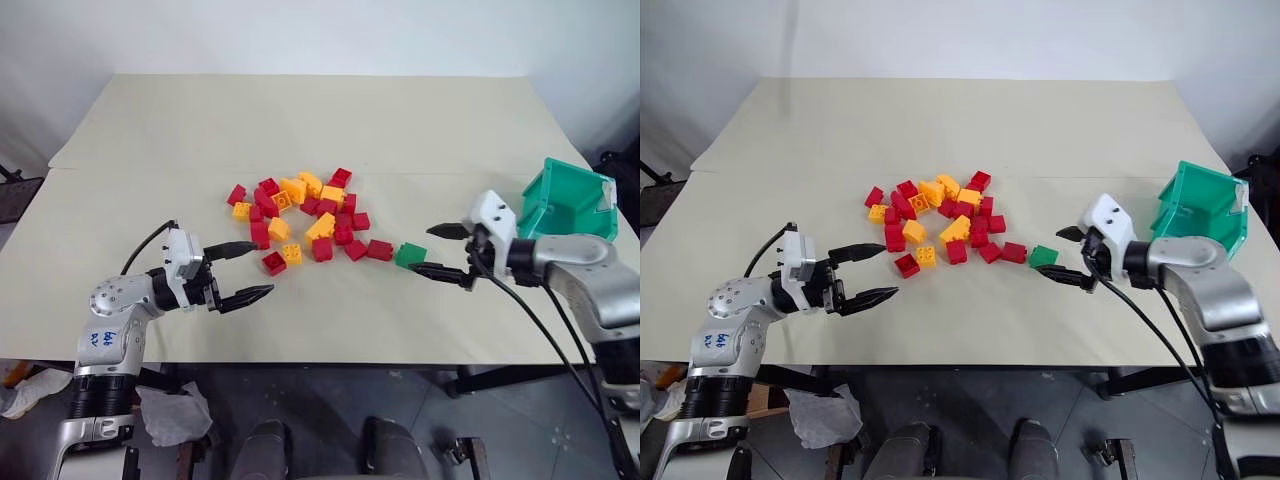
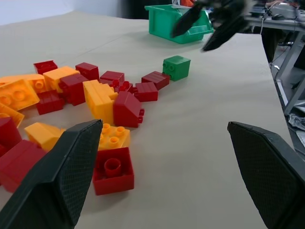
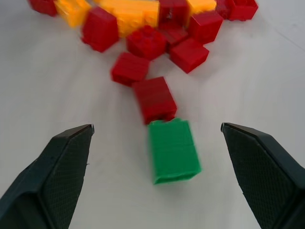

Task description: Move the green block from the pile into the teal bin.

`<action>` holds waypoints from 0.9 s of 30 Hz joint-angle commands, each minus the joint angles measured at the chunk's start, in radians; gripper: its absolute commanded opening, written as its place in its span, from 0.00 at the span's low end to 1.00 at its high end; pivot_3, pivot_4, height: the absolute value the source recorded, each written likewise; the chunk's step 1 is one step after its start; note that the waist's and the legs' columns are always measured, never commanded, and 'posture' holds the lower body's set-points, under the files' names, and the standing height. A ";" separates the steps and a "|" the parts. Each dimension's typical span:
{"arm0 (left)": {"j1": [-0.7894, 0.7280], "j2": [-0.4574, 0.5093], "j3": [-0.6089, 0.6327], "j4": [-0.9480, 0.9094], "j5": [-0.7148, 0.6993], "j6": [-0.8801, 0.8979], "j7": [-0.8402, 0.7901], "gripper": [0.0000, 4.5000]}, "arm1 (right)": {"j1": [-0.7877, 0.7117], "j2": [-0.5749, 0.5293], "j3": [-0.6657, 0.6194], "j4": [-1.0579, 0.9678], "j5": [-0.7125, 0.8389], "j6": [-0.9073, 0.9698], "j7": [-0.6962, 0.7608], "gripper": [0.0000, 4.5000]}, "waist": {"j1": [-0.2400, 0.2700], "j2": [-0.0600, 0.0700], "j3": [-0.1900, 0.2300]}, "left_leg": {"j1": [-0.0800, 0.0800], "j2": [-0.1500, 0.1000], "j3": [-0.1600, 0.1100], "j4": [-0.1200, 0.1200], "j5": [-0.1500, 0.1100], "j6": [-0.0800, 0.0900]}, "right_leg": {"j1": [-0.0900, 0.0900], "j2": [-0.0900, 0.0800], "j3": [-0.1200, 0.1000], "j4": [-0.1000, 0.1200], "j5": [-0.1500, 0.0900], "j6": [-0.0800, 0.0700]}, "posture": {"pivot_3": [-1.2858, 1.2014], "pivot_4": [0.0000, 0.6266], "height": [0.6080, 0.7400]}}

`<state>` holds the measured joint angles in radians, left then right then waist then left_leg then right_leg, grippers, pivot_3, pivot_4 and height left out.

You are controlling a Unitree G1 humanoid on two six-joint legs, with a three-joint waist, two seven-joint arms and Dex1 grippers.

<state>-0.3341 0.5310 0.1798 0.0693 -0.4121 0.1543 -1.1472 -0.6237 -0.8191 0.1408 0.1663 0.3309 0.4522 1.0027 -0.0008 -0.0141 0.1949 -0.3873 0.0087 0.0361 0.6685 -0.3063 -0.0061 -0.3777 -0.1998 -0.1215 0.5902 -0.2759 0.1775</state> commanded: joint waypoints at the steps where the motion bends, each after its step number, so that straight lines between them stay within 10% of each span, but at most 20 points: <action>1: 0.020 0.013 0.004 -0.066 -0.034 0.015 0.019 0.99 | -0.063 0.014 0.038 0.113 -0.068 -0.051 0.066 1.00 | -0.001 0.000 0.000 | 0.000 0.000 0.000 0.000 0.000 0.000 | 0.000 0.000 0.000 0.000 0.000 0.000 | 0.52 0.24 1.00; 7: 0.036 0.020 -0.005 -0.104 -0.053 0.039 0.026 1.00 | -0.110 0.056 0.057 0.208 -0.104 -0.091 0.157 0.87 | -0.003 0.000 0.000 | 0.000 0.001 0.000 0.000 0.000 -0.001 | 0.000 0.002 0.000 0.000 0.000 0.000 | 0.52 0.24 1.00; 14: 0.051 0.022 -0.020 -0.144 -0.087 0.058 -0.005 1.00 | -0.045 0.071 -0.021 0.184 -0.092 -0.195 0.154 0.35 | -0.001 0.000 0.000 | 0.000 0.002 0.001 0.000 -0.001 -0.001 | 0.000 0.002 0.000 0.000 0.000 0.000 | 0.52 0.24 1.00; 27: -0.107 -0.140 -0.103 -0.225 -0.072 0.171 0.273 1.00 | 0.345 0.068 -0.642 -0.154 0.102 -0.151 -0.226 0.33 | 0.017 0.000 0.000 | 0.000 0.002 0.001 0.001 -0.001 -0.002 | 0.000 0.002 0.000 -0.001 0.000 0.000 | 0.52 0.24 1.00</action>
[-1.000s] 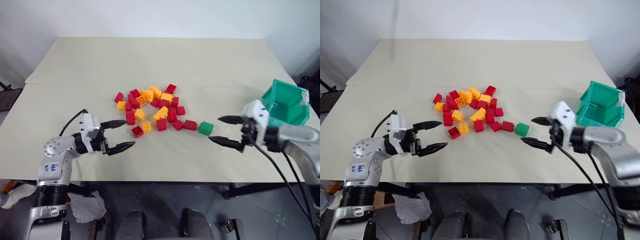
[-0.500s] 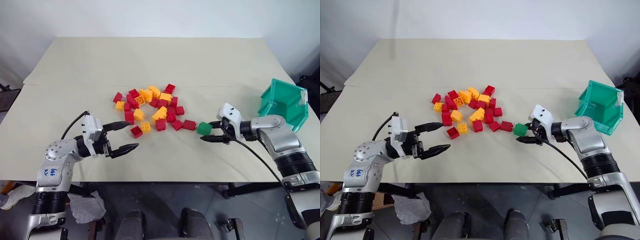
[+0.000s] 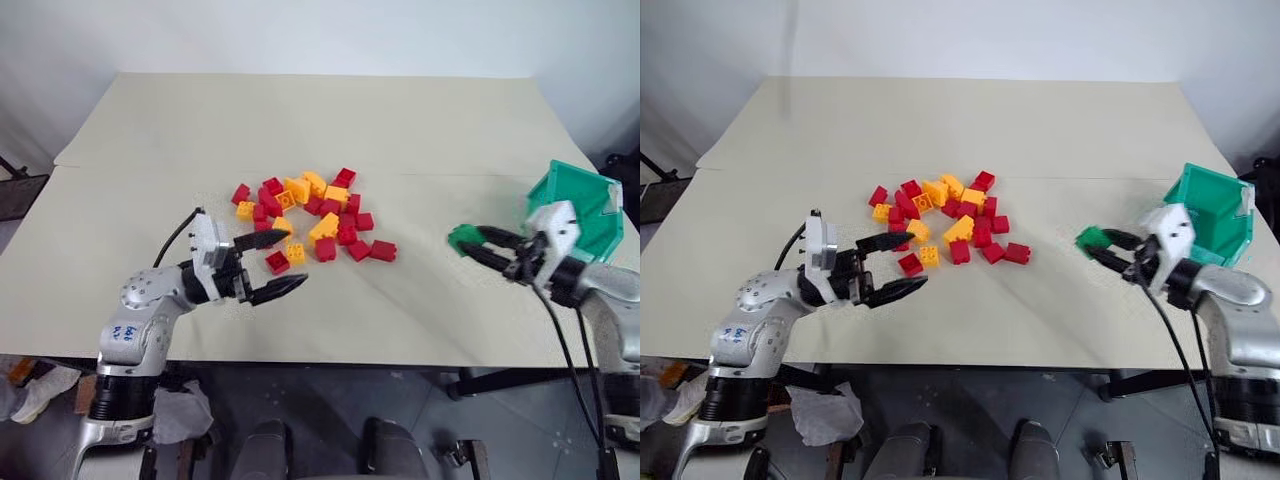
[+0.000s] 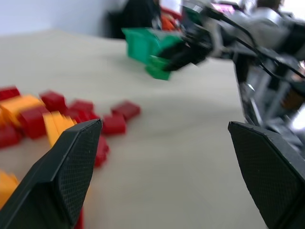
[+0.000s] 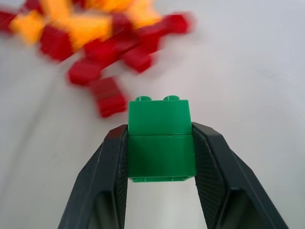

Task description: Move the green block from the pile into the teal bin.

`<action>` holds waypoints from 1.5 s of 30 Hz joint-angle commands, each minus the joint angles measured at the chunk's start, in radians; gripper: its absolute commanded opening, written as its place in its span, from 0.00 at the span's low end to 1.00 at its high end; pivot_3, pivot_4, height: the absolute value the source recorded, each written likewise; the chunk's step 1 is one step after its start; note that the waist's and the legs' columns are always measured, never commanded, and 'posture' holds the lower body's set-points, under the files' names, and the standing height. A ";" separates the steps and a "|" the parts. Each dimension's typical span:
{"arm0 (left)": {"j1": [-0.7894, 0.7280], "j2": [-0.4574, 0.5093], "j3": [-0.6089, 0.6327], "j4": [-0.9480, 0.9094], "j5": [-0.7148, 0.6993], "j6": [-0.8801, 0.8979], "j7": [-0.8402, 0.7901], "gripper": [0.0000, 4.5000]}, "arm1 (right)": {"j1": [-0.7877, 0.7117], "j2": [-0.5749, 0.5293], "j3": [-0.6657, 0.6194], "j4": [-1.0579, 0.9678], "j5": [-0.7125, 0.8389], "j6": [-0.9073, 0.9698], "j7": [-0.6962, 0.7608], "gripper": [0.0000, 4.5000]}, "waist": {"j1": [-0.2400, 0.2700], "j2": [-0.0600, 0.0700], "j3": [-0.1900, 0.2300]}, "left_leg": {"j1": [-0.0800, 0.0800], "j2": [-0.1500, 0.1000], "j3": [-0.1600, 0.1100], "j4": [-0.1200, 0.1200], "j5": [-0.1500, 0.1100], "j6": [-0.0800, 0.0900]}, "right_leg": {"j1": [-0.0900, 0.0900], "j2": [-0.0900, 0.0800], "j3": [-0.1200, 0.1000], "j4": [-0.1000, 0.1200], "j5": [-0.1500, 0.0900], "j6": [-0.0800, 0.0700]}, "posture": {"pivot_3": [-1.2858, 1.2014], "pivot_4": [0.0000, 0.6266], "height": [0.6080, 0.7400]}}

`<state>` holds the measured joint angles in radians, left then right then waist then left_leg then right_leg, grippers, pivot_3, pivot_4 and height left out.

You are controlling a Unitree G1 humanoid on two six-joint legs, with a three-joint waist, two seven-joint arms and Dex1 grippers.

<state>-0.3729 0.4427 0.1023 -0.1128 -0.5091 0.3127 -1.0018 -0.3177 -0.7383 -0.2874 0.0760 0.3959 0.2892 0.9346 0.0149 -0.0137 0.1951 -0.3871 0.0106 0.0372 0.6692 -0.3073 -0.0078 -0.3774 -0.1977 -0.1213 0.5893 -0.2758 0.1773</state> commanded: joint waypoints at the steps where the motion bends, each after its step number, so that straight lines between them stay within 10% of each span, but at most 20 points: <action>1: -0.084 -0.071 -0.038 -0.033 0.044 0.018 0.166 1.00 | 0.040 -0.022 -0.255 -0.040 0.013 -0.004 -0.212 0.33 | 0.005 0.001 0.000 | 0.001 0.000 0.001 0.000 0.000 0.000 | 0.000 0.000 0.000 0.000 0.000 0.000 | 0.52 0.24 1.00; 15: -0.096 -0.077 -0.093 -0.001 0.079 0.008 0.195 1.00 | -0.318 -0.119 -0.135 0.519 -0.190 -0.092 -0.413 0.33 | -0.019 0.001 0.000 | 0.001 0.001 0.004 -0.002 0.000 0.000 | -0.001 0.001 0.001 -0.002 0.000 0.000 | 0.52 0.24 1.00; 24: -0.042 -0.017 -0.052 -0.016 0.075 -0.007 0.190 1.00 | -0.445 -0.143 -0.073 0.755 -0.222 -0.238 -0.362 0.99 | -0.015 0.002 0.000 | 0.000 0.001 0.003 -0.003 0.000 0.000 | -0.001 0.001 0.001 -0.004 0.000 0.000 | 0.52 0.24 1.00; 26: -0.035 -0.006 -0.043 -0.004 0.076 -0.025 0.182 1.00 | -0.442 -0.148 -0.069 0.757 -0.223 -0.261 -0.354 1.00 | -0.015 0.002 0.000 | 0.000 0.001 0.003 -0.003 0.000 0.000 | -0.001 0.001 0.001 -0.004 0.000 0.000 | 0.52 0.24 1.00; 36: -0.008 0.037 -0.010 0.051 0.081 -0.104 0.148 1.00 | -0.379 -0.148 -0.102 0.665 -0.140 -0.354 -0.214 1.00 | -0.018 0.003 0.000 | 0.000 0.001 0.004 -0.003 0.000 0.000 | -0.001 0.001 0.001 -0.004 0.000 0.000 | 0.52 0.24 1.00; 45: 0.176 0.201 0.092 0.086 0.121 -0.270 0.044 1.00 | 0.112 -0.074 -0.040 -0.110 0.248 -0.160 0.264 1.00 | -0.014 0.003 0.001 | 0.001 0.004 0.002 -0.004 -0.002 -0.002 | -0.001 0.003 0.000 -0.004 0.000 0.000 | 0.52 0.24 1.00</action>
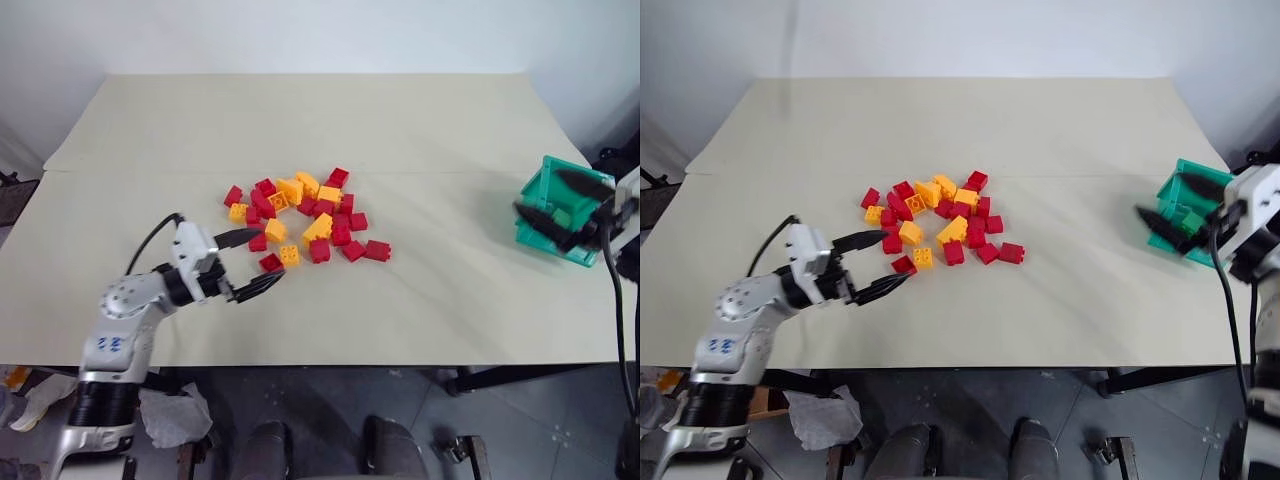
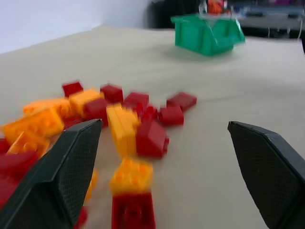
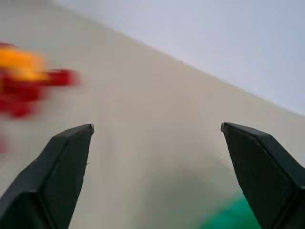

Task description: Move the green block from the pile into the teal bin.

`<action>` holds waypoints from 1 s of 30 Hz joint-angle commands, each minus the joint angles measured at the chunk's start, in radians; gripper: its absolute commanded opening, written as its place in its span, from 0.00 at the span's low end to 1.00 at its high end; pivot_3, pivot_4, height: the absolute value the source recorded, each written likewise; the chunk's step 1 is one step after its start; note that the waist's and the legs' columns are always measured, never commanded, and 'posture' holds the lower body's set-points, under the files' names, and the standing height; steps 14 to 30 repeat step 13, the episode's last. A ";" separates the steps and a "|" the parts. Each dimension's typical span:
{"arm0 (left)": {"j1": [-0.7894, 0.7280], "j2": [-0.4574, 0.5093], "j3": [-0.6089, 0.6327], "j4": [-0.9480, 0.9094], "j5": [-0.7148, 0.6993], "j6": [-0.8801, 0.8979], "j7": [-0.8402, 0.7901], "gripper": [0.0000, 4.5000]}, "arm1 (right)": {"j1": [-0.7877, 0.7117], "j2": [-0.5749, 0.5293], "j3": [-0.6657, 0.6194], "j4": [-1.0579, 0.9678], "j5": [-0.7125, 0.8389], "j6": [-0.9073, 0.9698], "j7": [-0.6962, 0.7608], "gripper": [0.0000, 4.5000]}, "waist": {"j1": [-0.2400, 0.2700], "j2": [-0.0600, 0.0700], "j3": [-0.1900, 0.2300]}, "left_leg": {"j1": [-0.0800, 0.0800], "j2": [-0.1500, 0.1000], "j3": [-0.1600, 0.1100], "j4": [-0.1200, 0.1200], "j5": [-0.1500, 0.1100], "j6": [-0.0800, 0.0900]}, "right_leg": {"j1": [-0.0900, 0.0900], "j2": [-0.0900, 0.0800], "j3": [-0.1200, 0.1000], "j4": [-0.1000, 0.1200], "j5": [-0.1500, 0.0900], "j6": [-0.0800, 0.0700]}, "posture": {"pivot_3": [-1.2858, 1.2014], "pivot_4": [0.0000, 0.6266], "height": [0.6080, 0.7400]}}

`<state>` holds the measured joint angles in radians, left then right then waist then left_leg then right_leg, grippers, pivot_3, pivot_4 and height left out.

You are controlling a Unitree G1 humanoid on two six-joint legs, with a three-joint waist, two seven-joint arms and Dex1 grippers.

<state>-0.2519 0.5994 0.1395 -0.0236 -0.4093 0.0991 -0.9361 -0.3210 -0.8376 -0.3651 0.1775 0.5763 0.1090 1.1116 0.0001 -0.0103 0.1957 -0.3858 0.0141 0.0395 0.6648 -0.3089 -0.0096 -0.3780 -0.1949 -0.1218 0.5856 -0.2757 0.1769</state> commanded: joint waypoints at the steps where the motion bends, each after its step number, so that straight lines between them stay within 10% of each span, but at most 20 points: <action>1: 0.074 0.053 0.064 -0.003 0.021 -0.067 -0.023 1.00 | 0.149 0.036 0.048 -0.252 0.058 -0.005 0.097 1.00 | 0.001 0.000 0.000 | 0.000 0.000 0.000 0.000 0.000 0.000 | 0.000 0.000 0.000 0.000 0.000 0.000 | 0.52 0.24 1.00; 30: 0.162 0.052 0.124 -0.058 0.018 -0.107 0.043 1.00 | 0.315 0.110 0.067 -0.292 0.006 -0.079 0.110 1.00 | 0.021 0.001 0.000 | 0.001 0.001 0.002 0.003 -0.003 0.000 | -0.001 0.000 0.002 0.001 0.000 -0.001 | 0.52 0.24 1.00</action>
